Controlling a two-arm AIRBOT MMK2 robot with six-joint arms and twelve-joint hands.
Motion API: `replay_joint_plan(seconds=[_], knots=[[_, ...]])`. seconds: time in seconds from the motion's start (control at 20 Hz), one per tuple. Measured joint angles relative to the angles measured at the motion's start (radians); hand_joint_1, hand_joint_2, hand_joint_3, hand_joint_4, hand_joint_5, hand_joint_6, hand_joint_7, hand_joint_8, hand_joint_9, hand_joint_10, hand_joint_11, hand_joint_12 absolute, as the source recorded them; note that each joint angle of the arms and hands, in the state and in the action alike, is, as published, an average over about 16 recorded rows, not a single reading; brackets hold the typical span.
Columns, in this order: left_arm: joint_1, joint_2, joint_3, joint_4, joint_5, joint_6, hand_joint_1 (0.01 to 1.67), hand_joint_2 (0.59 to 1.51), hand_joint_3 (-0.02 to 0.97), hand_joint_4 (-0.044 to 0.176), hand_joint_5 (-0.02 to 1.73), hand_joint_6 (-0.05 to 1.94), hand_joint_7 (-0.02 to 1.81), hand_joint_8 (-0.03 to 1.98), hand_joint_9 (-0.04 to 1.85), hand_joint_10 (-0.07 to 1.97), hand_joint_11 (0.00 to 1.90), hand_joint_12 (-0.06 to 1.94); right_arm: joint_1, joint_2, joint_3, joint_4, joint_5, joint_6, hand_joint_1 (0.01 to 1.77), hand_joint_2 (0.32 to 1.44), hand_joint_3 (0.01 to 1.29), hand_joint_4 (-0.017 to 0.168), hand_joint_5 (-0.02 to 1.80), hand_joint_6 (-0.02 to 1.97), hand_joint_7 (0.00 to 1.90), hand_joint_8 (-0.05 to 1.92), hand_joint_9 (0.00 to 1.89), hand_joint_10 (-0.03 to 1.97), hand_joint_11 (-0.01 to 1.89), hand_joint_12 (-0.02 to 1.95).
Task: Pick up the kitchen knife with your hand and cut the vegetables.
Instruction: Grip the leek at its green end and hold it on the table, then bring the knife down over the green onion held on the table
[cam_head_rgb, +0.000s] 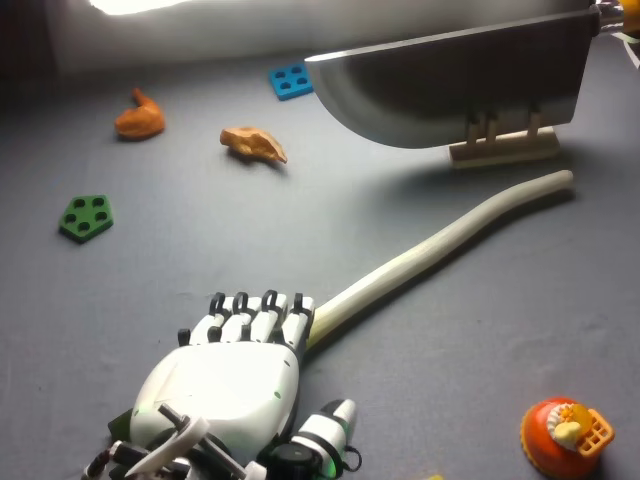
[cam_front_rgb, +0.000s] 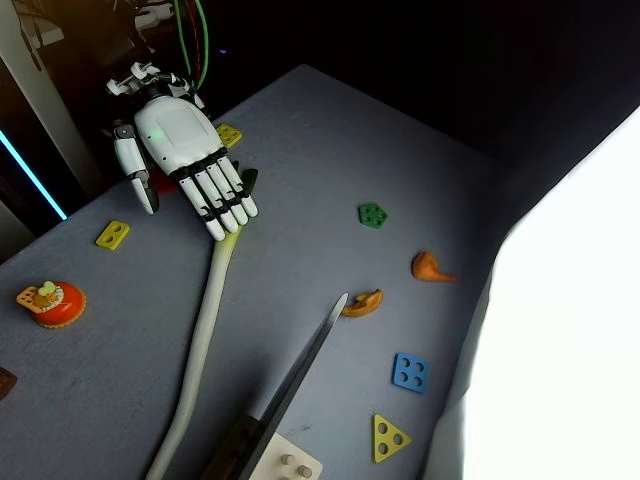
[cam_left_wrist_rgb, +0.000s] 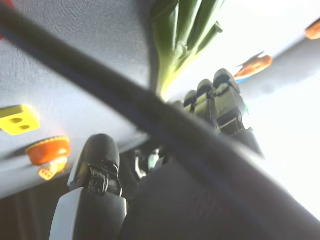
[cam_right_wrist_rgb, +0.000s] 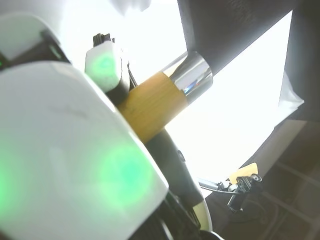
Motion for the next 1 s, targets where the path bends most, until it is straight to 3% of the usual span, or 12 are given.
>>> replay_joint_plan(seconds=[0.45,1.0], knots=[[0.003,-0.025,0.022,-0.002,-0.003,0.001,0.18,1.413,0.007,0.000,0.02,0.01,0.02,0.00,0.02,0.01,0.02,0.02,0.000,-0.055,0.056,0.132,0.004,-0.113,1.55,0.71,0.81,0.166,1.29,1.90,1.49,1.83,1.56,1.80,1.58,1.82],[0.017,-0.045,0.026,-0.004,-0.002,0.009,0.13,1.406,0.008,0.000,0.01,0.01,0.02,0.00,0.02,0.01,0.02,0.02,0.000,-0.111,0.121,0.250,0.017,-0.183,1.57,0.74,0.76,0.166,1.32,1.91,1.49,1.90,1.57,1.80,1.58,1.82]])
